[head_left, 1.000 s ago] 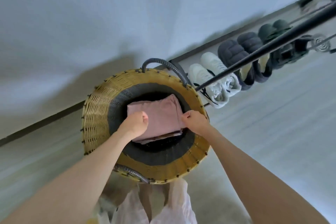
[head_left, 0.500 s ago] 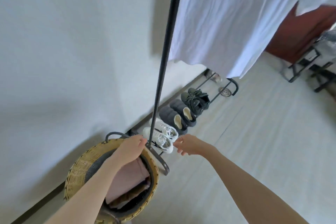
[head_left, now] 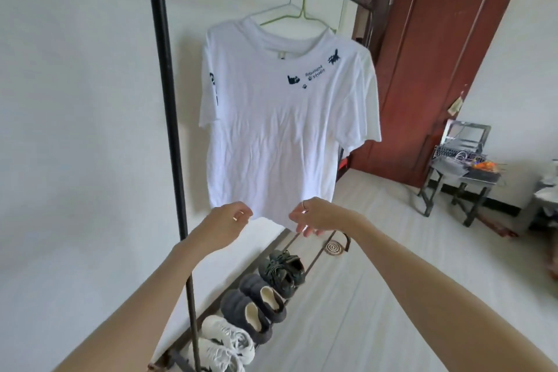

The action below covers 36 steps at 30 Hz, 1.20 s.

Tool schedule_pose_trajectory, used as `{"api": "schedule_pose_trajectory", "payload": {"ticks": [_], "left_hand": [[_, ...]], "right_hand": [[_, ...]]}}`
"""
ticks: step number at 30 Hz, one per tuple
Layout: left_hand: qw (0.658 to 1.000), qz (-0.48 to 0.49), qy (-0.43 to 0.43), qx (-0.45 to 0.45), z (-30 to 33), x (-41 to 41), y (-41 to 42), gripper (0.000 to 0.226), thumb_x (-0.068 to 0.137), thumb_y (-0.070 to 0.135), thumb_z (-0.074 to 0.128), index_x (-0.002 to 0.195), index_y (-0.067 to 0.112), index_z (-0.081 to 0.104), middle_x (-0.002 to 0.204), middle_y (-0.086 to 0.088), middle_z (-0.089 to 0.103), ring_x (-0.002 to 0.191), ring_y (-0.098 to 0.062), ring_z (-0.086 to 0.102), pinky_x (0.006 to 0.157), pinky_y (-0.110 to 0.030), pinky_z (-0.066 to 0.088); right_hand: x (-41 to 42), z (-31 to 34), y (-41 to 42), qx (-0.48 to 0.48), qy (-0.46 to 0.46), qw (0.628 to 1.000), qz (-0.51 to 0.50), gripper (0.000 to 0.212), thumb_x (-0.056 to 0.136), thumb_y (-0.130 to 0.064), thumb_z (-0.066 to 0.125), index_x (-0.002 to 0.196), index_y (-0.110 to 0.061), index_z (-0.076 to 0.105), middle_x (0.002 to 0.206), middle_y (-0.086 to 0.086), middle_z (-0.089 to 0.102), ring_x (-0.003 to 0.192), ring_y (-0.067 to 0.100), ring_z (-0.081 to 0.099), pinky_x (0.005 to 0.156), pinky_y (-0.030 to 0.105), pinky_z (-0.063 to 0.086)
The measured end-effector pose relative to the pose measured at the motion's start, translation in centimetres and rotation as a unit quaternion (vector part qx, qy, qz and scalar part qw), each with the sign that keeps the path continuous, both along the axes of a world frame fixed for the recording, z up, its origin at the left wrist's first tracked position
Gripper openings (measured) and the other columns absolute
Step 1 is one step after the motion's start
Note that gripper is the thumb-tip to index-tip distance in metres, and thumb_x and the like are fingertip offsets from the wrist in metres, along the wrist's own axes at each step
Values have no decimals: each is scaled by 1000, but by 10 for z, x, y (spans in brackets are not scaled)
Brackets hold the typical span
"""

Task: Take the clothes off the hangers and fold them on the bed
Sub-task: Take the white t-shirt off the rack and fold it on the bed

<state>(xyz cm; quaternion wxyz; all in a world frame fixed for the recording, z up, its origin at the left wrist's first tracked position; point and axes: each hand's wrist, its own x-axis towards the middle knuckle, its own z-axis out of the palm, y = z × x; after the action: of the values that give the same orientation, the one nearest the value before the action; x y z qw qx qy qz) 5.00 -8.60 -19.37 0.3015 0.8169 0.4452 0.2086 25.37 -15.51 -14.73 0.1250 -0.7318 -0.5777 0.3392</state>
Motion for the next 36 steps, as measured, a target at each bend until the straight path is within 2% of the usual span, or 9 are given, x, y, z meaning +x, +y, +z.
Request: {"api": "schedule_pose_trajectory", "payload": {"ticks": [9, 12, 17, 22, 27, 29, 31, 34, 36], "left_hand": [[980, -7, -16, 199, 123, 56, 80, 22, 98, 25, 42, 111, 23, 60, 106, 7, 63, 102, -13, 58, 88, -30, 46], [956, 5, -22, 292, 168, 72, 111, 25, 99, 24, 40, 115, 23, 58, 111, 8, 60, 105, -14, 56, 90, -34, 45], [891, 44, -4, 452, 231, 99, 155, 31, 96, 13, 42, 125, 13, 54, 128, 0, 52, 120, -20, 45, 94, -34, 39], [757, 58, 47, 649, 278, 123, 191, 38, 71, -1, 71, 108, 1, 64, 119, -18, 61, 117, -40, 54, 94, -55, 45], [688, 158, 146, 693, 315, 136, 210, 60, 69, 10, 74, 126, 3, 56, 138, -17, 48, 133, -40, 38, 105, -65, 21], [685, 200, 188, 675, 320, 135, 215, 66, 82, 15, 61, 143, 6, 36, 153, -14, 27, 143, -37, 15, 109, -63, -5], [686, 242, 234, 645, 322, 136, 223, 66, 92, 20, 46, 149, 8, 15, 158, -10, 6, 145, -34, -4, 102, -56, -26], [663, 279, 269, 641, 318, 133, 231, 65, 86, 21, 54, 144, 4, 31, 156, -11, 19, 144, -35, 8, 105, -54, -25], [650, 287, 282, 645, 318, 133, 233, 64, 85, 22, 54, 143, 4, 34, 155, -11, 21, 144, -34, 10, 106, -55, -21]], "right_hand": [[65, 107, 71, 171, -81, 981, -33, 27, 96, -29, 46, 113, -11, 57, 94, 3, 66, 82, 15, 59, 60, 20, 44], [85, 147, 110, 258, -151, 953, -44, 29, 95, -30, 46, 114, -12, 59, 104, 5, 66, 98, 20, 57, 78, 27, 44], [113, 197, 159, 323, -239, 913, -78, 36, 97, -31, 42, 128, -15, 51, 120, 5, 61, 113, 23, 51, 83, 28, 39], [139, 231, 202, 357, -276, 887, -92, 47, 98, -28, 41, 142, -14, 34, 132, 7, 53, 122, 26, 48, 95, 35, 42], [159, 237, 249, 363, -308, 873, -103, 50, 98, -31, 39, 141, -8, 29, 131, 13, 49, 124, 31, 43, 99, 42, 38], [165, 232, 261, 340, -313, 881, -100, 48, 98, -33, 39, 138, -8, 32, 126, 12, 54, 121, 30, 45, 96, 41, 37], [173, 230, 275, 352, -297, 882, -101, 33, 98, -33, 37, 120, -10, 47, 110, 9, 60, 110, 30, 51, 83, 37, 40], [177, 231, 287, 391, -270, 873, -113, 32, 100, -33, 33, 77, -13, 45, 77, 3, 53, 85, 28, 51, 65, 31, 35], [175, 233, 289, 419, -284, 853, -129, 34, 101, -35, 30, 85, -14, 50, 83, 5, 57, 80, 27, 50, 65, 30, 34]]}}
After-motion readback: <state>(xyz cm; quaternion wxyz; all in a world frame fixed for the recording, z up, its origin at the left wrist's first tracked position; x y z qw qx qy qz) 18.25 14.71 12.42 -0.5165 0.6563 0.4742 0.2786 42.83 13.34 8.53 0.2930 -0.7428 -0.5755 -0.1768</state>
